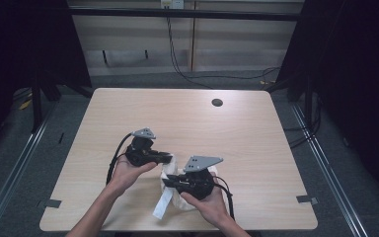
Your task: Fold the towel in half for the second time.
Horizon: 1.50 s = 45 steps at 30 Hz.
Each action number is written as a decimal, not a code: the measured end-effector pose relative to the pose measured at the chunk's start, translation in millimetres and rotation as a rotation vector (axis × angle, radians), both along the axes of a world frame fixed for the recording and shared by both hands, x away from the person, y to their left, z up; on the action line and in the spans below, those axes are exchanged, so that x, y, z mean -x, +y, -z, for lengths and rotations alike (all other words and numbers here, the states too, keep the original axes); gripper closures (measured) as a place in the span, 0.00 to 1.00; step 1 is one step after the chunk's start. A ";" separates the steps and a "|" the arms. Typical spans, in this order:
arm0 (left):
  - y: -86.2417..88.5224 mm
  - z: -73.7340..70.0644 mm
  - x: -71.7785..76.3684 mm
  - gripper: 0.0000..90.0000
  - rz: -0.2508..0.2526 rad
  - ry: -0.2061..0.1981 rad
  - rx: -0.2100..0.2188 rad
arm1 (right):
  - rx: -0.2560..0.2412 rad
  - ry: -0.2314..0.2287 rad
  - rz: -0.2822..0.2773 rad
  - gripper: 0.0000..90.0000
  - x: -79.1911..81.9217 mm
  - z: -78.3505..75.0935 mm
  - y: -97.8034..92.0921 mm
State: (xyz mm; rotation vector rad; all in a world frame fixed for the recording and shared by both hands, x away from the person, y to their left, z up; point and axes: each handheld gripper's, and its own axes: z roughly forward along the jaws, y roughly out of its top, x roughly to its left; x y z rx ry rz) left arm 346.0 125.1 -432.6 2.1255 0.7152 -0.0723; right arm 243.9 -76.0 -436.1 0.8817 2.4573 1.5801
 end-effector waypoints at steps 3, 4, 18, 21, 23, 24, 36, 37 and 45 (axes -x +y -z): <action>-8.5 -6.5 1.7 0.93 0.017 -0.009 0.010 | -0.008 -0.015 0.004 0.93 2.4 -4.7 -4.4; -9.9 -8.5 1.7 0.93 0.023 -0.012 0.005 | 0.000 -0.021 0.008 0.93 3.7 -7.0 -4.9; -37.1 -0.8 0.4 0.93 0.047 0.013 0.000 | 0.020 -0.002 0.061 0.93 13.4 2.0 -33.1; -45.2 2.5 -0.7 0.93 0.046 0.021 -0.005 | 0.021 0.016 0.079 0.93 14.2 5.7 -41.7; -49.2 3.9 -0.9 0.93 0.058 0.022 -0.023 | 0.028 0.019 0.084 0.93 14.3 10.1 -46.7; -52.0 4.7 -0.1 0.93 0.056 0.025 -0.020 | 0.026 0.023 0.086 0.93 14.2 12.4 -49.3; -70.5 14.9 -3.5 0.93 0.064 0.069 -0.061 | 0.028 0.036 0.136 0.93 19.3 20.6 -75.2; -72.3 16.5 -3.0 0.93 0.067 0.066 -0.052 | 0.027 0.034 0.143 0.93 20.3 21.1 -76.5; -90.4 19.6 -4.3 0.93 0.085 0.079 -0.056 | 0.049 0.042 0.164 0.93 24.9 24.2 -88.9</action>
